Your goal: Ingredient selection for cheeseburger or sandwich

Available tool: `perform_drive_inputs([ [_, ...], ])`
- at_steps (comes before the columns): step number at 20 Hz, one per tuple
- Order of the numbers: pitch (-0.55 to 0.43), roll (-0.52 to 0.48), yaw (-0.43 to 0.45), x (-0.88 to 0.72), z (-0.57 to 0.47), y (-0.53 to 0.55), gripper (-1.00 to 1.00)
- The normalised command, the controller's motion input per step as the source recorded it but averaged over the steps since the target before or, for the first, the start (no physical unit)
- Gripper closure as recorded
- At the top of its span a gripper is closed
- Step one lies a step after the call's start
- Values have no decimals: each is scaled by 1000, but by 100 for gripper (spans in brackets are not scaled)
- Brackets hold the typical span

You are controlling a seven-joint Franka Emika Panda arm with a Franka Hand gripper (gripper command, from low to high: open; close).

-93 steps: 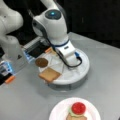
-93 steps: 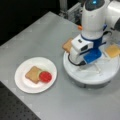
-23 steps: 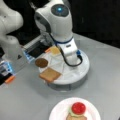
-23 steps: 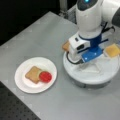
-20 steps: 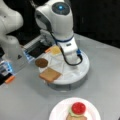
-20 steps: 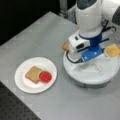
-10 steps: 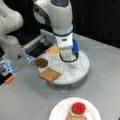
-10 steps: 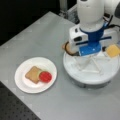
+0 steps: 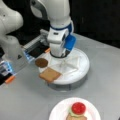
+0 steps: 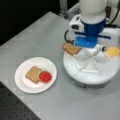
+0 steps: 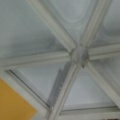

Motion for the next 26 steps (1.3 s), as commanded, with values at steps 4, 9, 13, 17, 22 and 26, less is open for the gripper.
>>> perform_drive_inputs([
  [4,55,114,-373,-54,126,-103,-100],
  [9,103,238,-250,-20,143,-210,-100],
  [13,129,332,-160,6,156,-229,-100],
  [17,88,331,-52,45,136,-251,-100],
  [22,70,322,-9,75,100,-275,-100],
  [26,81,405,31,124,28,-408,-100],
])
